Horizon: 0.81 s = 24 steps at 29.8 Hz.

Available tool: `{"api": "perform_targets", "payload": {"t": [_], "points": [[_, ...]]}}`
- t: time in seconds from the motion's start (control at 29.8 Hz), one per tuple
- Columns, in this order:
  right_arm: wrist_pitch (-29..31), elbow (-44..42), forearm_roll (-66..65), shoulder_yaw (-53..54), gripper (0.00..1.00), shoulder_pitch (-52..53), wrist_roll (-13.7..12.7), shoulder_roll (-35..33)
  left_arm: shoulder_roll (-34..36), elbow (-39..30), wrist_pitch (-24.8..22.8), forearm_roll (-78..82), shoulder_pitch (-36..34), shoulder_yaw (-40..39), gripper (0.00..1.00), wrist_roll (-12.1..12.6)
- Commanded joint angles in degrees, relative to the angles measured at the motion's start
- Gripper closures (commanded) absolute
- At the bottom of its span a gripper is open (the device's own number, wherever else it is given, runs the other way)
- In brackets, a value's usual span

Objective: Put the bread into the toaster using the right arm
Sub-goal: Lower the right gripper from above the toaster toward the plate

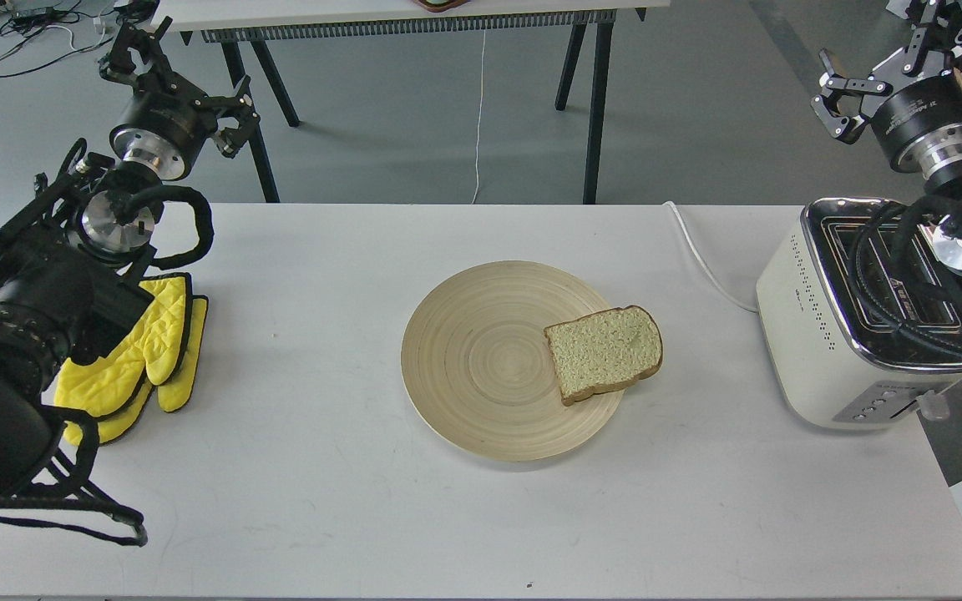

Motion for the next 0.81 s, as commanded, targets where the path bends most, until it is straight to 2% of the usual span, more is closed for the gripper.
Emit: {"api": "perform_targets", "payload": {"t": [0.0, 0.37, 0.54, 0.77], "points": [[0.01, 0.08, 0.02, 1.09, 0.01, -0.27, -0.14, -0.09, 0.11, 0.00, 0.00, -0.02, 0.00, 0.00, 0.00, -0.04], [-0.33, 3.23, -2.44, -7.34, 0.01, -0.01, 0.47, -2.11, 0.20, 0.00, 0.00, -0.03, 0.09, 0.00, 0.00, -0.04], [-8.85, 13.77, -13.50, -12.68, 0.01, -0.19, 0.47, -5.89, -0.06, 0.00, 0.00, 0.06, 0.09, -0.09, 0.00, -0.21], [-15.27, 24.68, -25.01, -22.01, 0.01, -1.85, 1.17, -9.14, -0.06, 0.00, 0.00, -0.03, 0.09, -0.35, 0.00, -0.22]]}}
